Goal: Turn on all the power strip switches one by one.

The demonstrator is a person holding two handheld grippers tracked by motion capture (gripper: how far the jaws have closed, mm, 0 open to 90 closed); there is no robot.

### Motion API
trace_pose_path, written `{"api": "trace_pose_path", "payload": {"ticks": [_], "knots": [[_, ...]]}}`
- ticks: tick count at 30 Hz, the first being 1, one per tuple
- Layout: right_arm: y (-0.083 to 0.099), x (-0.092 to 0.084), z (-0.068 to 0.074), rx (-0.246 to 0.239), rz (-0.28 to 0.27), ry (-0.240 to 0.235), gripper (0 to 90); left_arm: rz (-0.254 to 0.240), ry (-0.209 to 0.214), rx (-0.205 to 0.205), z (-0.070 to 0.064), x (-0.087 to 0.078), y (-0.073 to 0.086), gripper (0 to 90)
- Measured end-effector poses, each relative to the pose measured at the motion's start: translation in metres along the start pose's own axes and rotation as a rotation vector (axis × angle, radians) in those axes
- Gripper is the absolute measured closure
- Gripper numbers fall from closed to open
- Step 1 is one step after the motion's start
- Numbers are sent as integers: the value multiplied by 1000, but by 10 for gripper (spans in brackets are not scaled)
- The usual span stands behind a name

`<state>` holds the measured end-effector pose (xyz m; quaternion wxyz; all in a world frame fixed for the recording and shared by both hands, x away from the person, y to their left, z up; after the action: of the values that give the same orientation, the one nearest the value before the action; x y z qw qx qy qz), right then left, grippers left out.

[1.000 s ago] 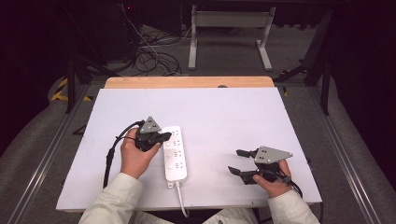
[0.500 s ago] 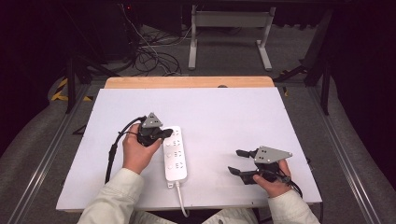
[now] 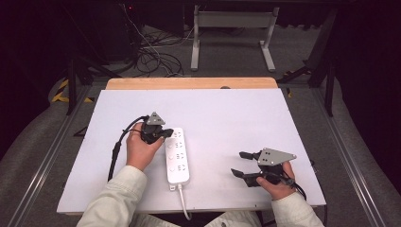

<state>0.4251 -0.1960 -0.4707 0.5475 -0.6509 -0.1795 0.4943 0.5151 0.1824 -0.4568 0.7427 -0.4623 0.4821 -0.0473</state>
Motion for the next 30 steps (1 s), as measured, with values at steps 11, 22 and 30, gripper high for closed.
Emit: {"api": "trace_pose_path", "payload": {"ticks": [11, 22, 30], "knots": [[0, 0, 0, -1, 1, 1, 328, 26, -10, -16, 5, 7, 4, 900], [0, -1, 0, -3, 1, 2, 327, 48, -21, -1, 4, 7, 4, 900], [0, 0, 0, -4, 2, 2, 327, 59, -36, 5, 3, 8, 3, 900]]}}
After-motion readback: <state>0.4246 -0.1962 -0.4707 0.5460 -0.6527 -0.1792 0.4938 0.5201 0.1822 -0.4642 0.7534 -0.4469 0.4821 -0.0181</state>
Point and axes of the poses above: each handheld gripper's, and its own axes: x roughly forward along the jaws, y roughly out of its underside, z roughly to its left, the point moved 1 cm from there along x, roughly forward along the jaws, and after that the axes turned 8 degrees about x, right-handed, at the moved point
